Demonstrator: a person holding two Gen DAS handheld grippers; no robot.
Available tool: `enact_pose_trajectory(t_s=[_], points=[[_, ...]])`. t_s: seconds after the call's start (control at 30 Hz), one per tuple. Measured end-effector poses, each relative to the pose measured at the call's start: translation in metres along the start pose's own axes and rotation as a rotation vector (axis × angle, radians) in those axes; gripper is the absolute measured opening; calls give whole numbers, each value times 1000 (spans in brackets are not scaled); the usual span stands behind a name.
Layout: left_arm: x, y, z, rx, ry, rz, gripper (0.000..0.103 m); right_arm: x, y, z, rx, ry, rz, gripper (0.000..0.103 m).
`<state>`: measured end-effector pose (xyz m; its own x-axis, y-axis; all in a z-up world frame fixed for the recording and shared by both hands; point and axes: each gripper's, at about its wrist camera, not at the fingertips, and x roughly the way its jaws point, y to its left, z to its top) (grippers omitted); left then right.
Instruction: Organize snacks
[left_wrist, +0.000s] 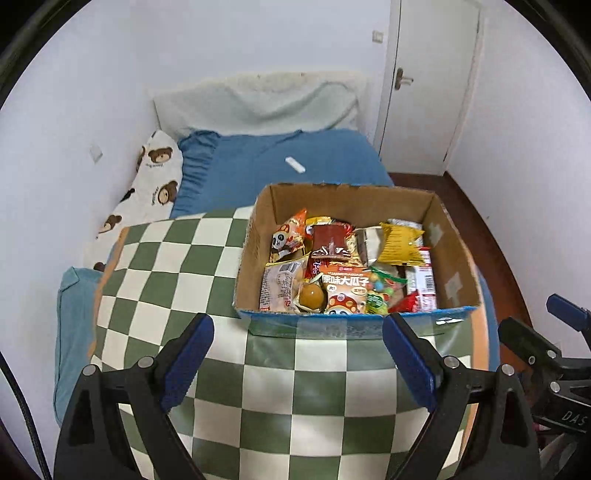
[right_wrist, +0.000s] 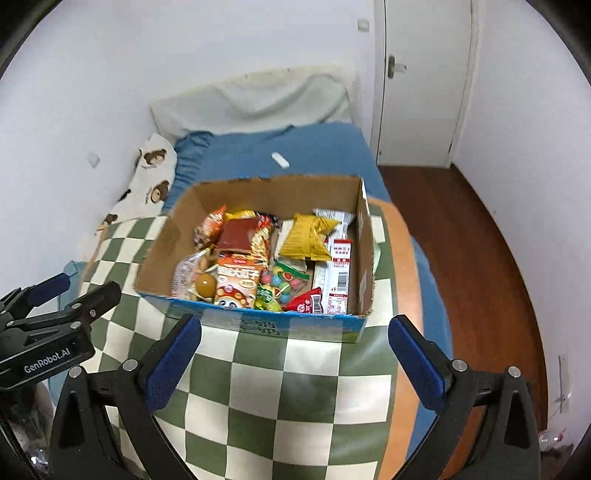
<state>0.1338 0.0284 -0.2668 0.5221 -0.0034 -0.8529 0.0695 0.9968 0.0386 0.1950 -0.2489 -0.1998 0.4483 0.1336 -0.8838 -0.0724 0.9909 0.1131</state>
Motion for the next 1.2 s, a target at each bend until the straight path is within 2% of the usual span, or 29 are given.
enact_pose_trajectory(t_s=[0.27,0.53,0.73,0.93,1.03,1.2], points=[[-59,2,-19,11,-78,-3,94,-81,10,-15,-9,-131,18,103],[-99,4,-33,23,-136,-3,94,-129,21,-27,-33,-210,1,103],[-114,5,-38,19,-158,-13,94,-143,25,-34,-39,-220,-7,103],[-117,4,-39,26,-182,4,94,-140,24,-37,-33,-209,-8,103],[-113,3,-38,27,-178,5,103,-134,21,-38,-19,-201,-2,103],[-100,4,-31,19,-175,19,103,-127,18,-36,-7,-206,0,103]])
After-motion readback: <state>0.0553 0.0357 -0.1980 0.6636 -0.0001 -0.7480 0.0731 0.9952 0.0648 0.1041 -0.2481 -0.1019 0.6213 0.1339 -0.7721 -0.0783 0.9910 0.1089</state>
